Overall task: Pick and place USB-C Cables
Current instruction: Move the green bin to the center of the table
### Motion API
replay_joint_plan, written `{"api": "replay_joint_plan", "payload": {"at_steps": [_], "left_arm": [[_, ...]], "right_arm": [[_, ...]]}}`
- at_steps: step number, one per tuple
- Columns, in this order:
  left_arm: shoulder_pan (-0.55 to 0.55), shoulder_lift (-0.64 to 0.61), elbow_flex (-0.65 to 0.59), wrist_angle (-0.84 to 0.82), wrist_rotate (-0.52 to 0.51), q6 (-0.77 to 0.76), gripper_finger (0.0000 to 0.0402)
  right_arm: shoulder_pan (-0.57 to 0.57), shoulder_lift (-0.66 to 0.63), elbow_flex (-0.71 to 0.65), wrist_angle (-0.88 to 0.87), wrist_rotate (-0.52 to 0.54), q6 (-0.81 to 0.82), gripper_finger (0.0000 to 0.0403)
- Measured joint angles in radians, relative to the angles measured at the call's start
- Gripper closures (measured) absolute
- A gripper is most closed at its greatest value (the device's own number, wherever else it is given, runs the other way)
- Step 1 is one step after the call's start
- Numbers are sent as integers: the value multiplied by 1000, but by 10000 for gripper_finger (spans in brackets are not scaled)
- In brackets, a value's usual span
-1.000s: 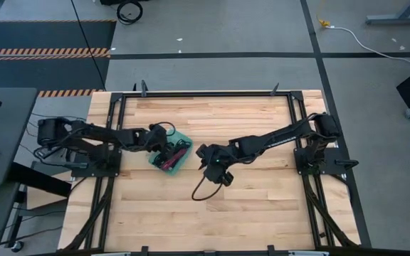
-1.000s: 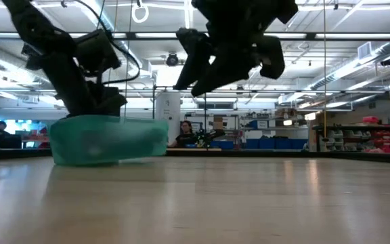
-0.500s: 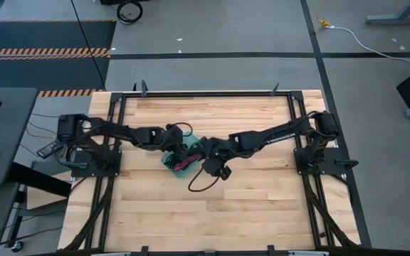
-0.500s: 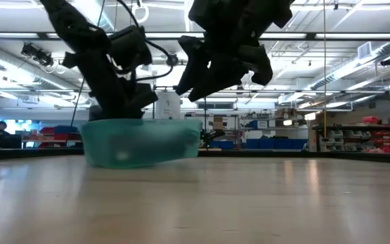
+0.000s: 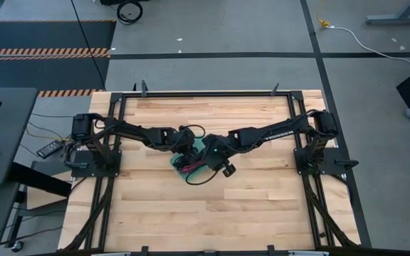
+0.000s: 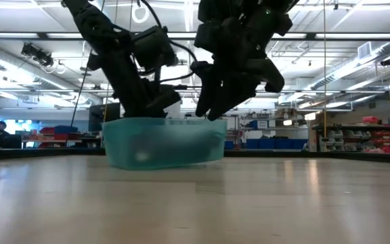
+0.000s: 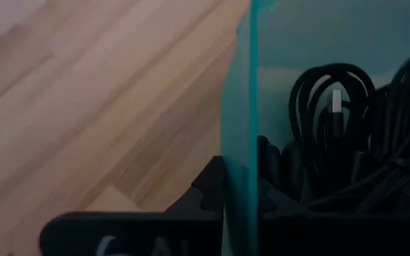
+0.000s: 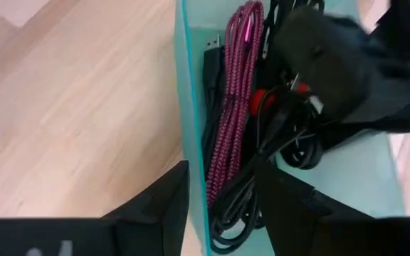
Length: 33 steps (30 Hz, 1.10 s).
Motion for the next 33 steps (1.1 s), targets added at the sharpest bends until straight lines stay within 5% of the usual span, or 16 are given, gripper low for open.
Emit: {"api": "replay_joint_plan", "payload": {"at_steps": [10,24,33], "left_arm": [[-21,0,17,1,0,35,385],[-18,-8,18,-2,-35,74,240],[-20,-135,18,-122,-40,92,219]], "right_arm": [[-18,0,0,-58,-6,55,257],[-51,0,0,-89,-52,82,288],[-60,0,0,-122,-54,90,288]]}}
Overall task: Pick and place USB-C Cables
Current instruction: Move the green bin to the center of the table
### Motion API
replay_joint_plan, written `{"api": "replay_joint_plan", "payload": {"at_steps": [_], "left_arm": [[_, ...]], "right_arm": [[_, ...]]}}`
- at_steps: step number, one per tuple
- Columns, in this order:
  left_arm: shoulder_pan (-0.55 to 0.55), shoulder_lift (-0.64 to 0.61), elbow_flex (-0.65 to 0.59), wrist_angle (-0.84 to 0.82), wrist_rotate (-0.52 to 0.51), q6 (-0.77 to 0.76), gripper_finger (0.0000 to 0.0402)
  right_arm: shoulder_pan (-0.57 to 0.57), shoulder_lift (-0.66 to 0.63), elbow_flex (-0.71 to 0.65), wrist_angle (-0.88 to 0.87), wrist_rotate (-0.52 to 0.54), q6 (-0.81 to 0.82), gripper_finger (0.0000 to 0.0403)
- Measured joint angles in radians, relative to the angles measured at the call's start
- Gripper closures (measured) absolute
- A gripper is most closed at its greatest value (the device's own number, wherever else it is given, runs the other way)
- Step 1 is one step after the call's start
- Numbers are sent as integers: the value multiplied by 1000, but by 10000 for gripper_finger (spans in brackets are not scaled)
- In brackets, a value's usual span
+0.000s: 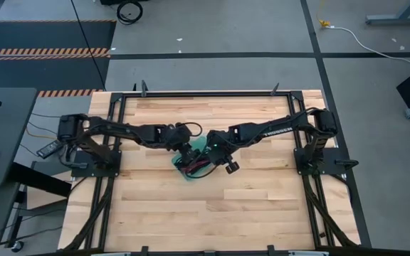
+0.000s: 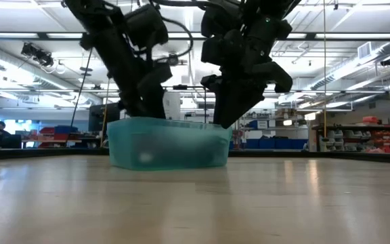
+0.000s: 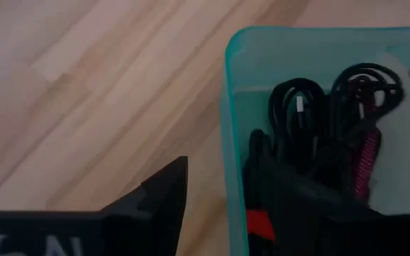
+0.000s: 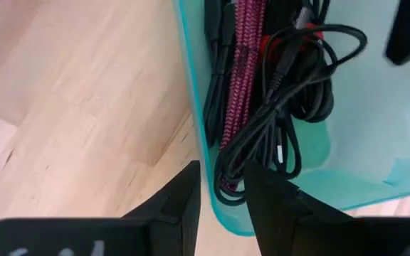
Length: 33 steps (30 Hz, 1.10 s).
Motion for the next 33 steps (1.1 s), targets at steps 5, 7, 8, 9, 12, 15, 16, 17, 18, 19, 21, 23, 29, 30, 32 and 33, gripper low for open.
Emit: {"api": "replay_joint_plan", "payload": {"at_steps": [5,7,8,9,12,15,16,17,18,19,21,23,29,30,32,33], "left_arm": [[-24,-84,0,-19,-33,2,226],[-38,-116,0,-32,-66,2,228],[-45,-136,0,-45,-83,11,229],[-55,-156,-1,-64,-108,16,229],[-84,-211,0,-107,-193,16,229],[-119,-262,0,-147,-274,8,229],[-130,-276,0,-151,-296,-3,230],[-143,-294,-1,-177,-312,-11,230],[-155,-307,-1,-199,-327,-18,230],[-166,-319,-1,-203,-340,-31,230],[-191,-343,-1,-254,-368,-56,230],[-214,-365,-1,-296,-405,-91,230],[-259,-406,-1,-375,-514,-156,230],[-262,-409,-1,-376,-526,-159,230],[-265,-409,-1,-368,-545,-160,230],[-264,-409,-1,-371,-550,-160,230]], "right_arm": [[-25,0,-52,50,-27,3,288],[-34,-1,-89,96,-37,3,288],[-38,-3,-113,123,-37,2,288],[-42,-3,-134,146,-37,2,289],[-50,-4,-180,179,-37,3,291],[-50,-5,-195,198,-6,10,294],[-49,-5,-195,193,2,17,296],[-49,-6,-195,193,6,25,298],[-45,-9,-196,191,8,33,300],[-42,-11,-196,187,10,39,302],[-36,-22,-199,173,16,63,307],[-30,-32,-200,160,17,86,312],[0,-48,-200,105,43,208,316],[6,-48,-200,102,49,233,316],[19,-48,-200,95,60,289,316],[26,-48,-200,93,62,322,316]]}}
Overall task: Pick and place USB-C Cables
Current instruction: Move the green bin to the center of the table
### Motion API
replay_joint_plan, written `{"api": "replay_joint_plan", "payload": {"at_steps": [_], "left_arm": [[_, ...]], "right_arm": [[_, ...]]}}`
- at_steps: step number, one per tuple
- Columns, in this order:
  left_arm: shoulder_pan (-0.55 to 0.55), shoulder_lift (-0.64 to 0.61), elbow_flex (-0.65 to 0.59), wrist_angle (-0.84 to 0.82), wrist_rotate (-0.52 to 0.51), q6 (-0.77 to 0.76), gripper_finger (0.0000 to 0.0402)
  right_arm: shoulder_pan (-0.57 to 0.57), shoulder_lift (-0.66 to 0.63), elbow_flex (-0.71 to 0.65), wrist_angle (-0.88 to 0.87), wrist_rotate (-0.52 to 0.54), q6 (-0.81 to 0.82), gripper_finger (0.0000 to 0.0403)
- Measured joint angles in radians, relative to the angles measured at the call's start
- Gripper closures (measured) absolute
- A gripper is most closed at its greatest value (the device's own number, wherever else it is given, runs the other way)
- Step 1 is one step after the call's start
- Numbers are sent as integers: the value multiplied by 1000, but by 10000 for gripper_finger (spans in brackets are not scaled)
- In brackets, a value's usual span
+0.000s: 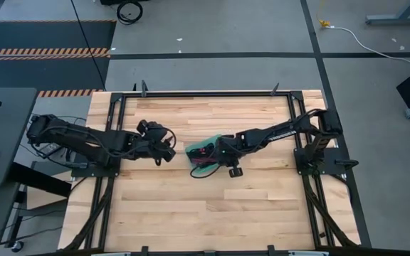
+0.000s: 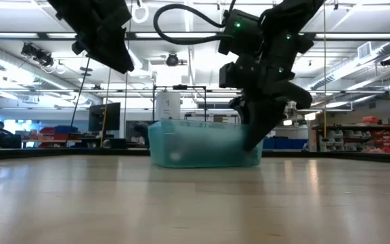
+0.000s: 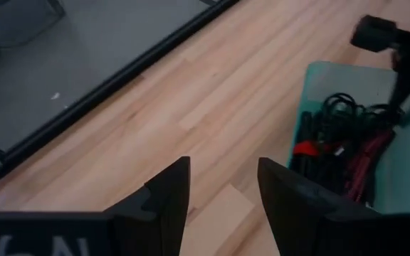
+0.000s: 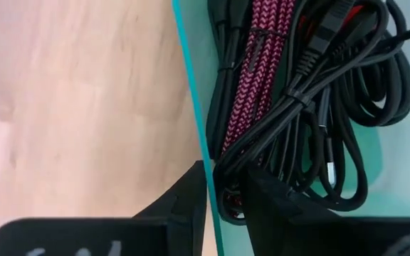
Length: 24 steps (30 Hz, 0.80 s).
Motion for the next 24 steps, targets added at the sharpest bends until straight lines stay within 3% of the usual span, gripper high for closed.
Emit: {"api": "replay_joint_plan", "payload": {"at_steps": [10,24], "left_arm": [[8,0,0,9,-67,41,230],[68,0,0,10,-67,72,230]], "right_arm": [[64,0,1,19,55,284,317],[91,0,2,87,87,427,317]]}}
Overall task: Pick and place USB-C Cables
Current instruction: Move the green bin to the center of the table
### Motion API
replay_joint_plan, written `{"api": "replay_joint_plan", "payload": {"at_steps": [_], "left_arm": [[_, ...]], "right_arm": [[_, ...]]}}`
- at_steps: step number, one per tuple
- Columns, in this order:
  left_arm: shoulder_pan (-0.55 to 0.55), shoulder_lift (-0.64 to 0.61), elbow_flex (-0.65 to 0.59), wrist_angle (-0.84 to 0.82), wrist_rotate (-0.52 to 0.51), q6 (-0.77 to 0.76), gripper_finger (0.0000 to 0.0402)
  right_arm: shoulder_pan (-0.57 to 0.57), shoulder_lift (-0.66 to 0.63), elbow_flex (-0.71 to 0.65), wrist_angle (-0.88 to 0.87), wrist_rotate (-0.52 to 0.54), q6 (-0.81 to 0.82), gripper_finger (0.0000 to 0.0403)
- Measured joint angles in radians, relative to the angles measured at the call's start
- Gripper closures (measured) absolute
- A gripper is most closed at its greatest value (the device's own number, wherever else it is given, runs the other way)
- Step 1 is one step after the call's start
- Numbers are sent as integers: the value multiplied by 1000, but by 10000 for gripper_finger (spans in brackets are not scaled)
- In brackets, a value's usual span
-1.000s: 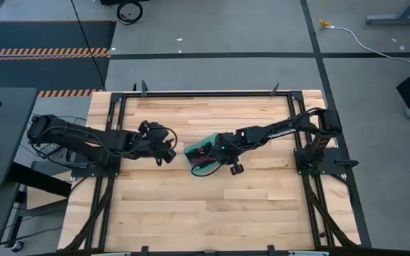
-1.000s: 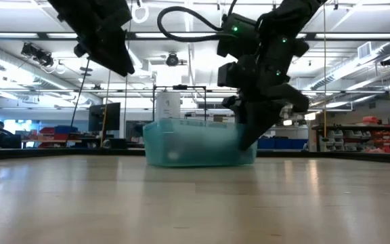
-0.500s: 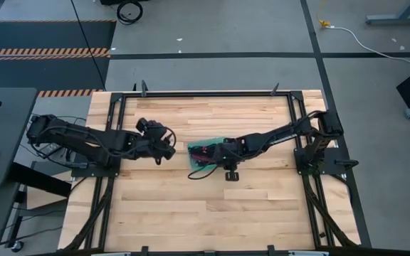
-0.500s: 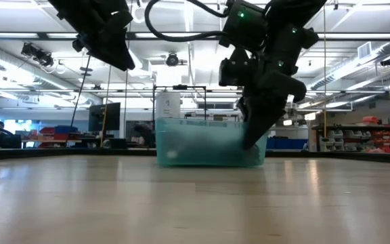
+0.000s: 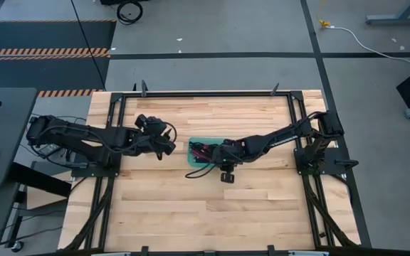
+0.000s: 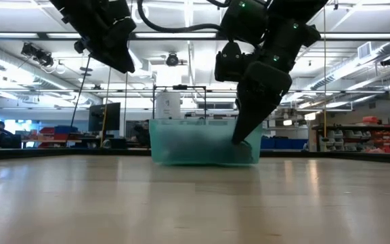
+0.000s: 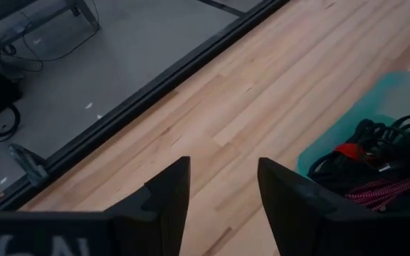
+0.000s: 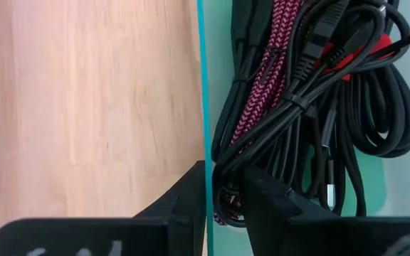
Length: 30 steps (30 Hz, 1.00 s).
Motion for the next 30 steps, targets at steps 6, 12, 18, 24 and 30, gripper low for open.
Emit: {"api": "replay_joint_plan", "payload": {"at_steps": [6,12,18,24,30], "left_arm": [[1,0,0,0,0,0,230],[-2,0,0,2,4,-1,230],[-2,0,0,8,13,-1,230],[-2,0,0,8,13,-2,230],[-2,0,0,8,14,-2,230]], "right_arm": [[6,0,0,0,0,-9,317],[6,0,0,-1,0,-38,317],[6,-1,0,-3,6,-84,317],[6,-1,0,-19,20,-103,327],[7,-2,1,-23,20,-111,337]]}}
